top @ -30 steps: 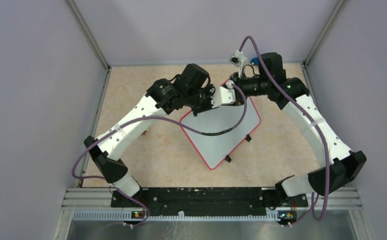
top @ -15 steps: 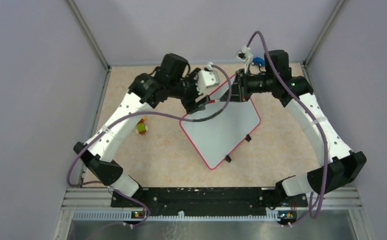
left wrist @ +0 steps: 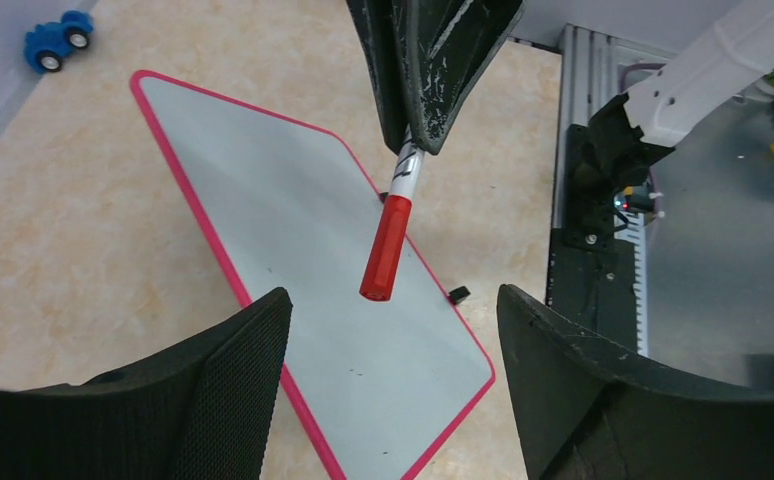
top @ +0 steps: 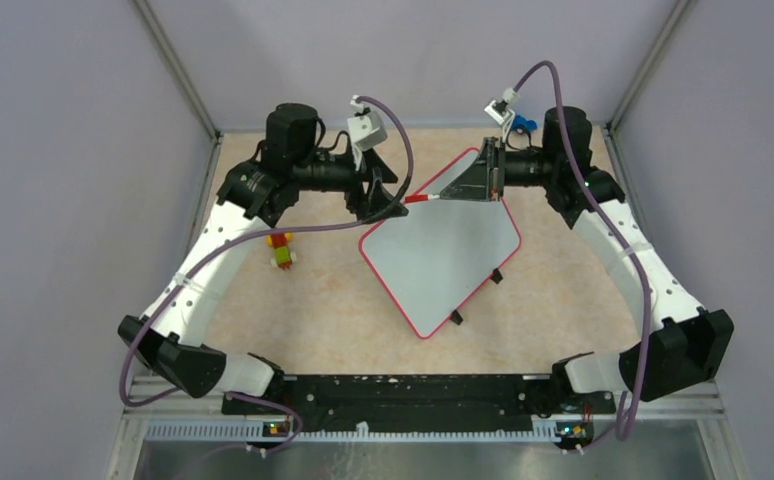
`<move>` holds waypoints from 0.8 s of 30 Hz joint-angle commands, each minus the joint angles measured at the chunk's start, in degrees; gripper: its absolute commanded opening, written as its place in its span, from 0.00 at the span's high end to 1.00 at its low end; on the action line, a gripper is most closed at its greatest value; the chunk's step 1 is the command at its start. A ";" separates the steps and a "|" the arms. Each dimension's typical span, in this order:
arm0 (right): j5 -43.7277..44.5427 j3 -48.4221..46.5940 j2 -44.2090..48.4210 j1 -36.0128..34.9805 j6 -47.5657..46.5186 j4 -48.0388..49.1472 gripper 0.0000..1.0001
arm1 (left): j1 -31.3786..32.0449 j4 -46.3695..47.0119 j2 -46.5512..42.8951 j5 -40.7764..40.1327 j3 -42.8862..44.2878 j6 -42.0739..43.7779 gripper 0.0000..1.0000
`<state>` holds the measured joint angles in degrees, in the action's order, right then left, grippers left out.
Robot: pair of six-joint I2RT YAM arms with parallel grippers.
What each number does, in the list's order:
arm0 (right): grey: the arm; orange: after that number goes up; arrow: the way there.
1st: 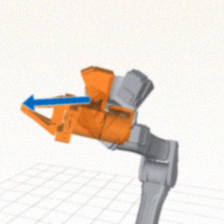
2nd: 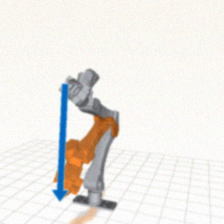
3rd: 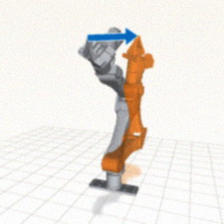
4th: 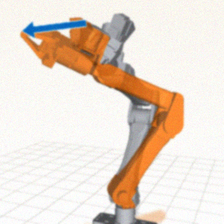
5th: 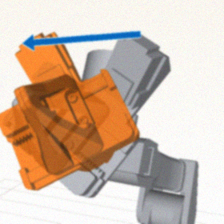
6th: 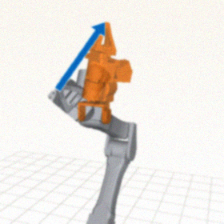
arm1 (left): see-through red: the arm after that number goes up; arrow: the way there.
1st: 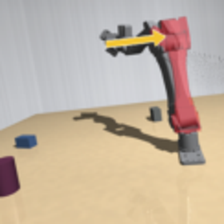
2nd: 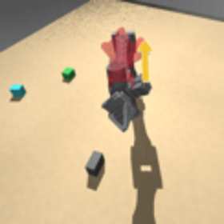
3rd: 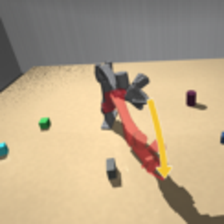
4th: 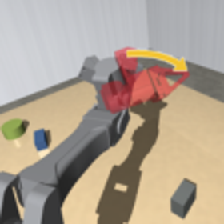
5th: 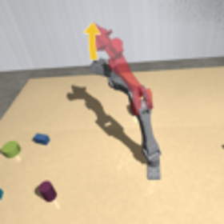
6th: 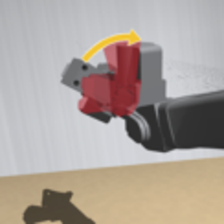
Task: Write a sentence on the whiteboard
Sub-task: Pass from the left arm to the right, then pass from the right arm to the left
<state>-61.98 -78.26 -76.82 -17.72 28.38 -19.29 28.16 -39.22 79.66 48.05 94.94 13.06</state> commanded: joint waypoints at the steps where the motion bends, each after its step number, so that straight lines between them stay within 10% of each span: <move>1: -4.37 1.04 2.97 -0.17 6.11 9.98 1.00 | -0.30 5.65 0.11 7.95 -1.70 -5.16 0.21; 24: -4.29 0.95 2.60 -5.41 3.57 5.73 1.00 | 3.27 4.12 1.53 9.40 -4.34 -1.31 0.71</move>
<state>-65.14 -76.49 -74.78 -21.96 32.51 -13.54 30.39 -34.96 80.53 56.77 90.52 8.60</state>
